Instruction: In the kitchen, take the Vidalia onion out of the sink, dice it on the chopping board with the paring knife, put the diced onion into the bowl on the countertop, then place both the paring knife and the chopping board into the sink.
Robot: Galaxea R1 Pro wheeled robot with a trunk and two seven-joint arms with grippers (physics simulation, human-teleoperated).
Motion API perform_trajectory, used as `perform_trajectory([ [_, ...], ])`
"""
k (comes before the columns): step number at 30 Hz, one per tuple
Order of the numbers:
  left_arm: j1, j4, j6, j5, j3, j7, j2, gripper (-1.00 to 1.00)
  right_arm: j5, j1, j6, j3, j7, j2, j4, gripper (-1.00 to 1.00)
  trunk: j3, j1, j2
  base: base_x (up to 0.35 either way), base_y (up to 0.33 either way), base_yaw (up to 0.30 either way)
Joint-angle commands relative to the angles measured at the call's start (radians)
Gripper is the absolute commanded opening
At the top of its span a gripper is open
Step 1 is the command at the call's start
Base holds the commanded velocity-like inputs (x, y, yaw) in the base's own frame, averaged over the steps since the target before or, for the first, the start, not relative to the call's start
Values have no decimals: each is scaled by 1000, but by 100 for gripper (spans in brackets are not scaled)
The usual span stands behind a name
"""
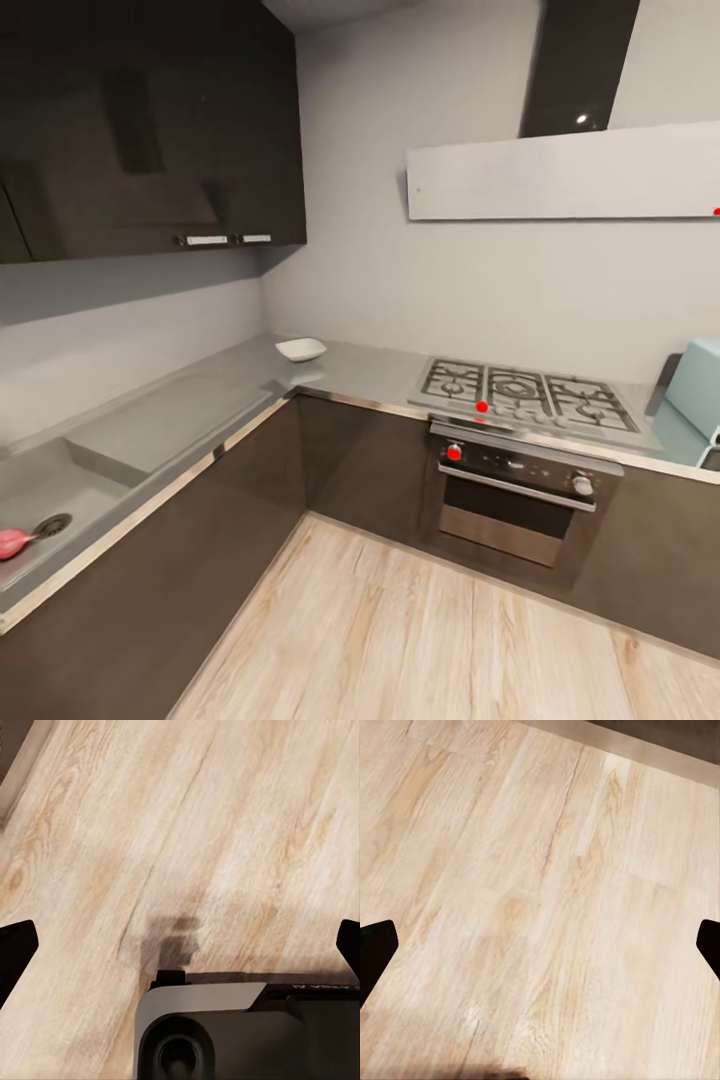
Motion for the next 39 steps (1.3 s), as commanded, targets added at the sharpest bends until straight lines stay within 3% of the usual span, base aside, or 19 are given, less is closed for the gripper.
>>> perform_trajectory([
  [1, -1, 1, -3, 2, 0, 0, 0, 100, 0, 0, -2, 0, -2, 0, 0, 100, 2, -4, 6, 0, 0, 0],
  [39, -1, 2, -3, 2, 0, 0, 0, 100, 0, 0, -2, 0, -2, 2, 1, 100, 121, -150, 272, 0, 0, 0],
])
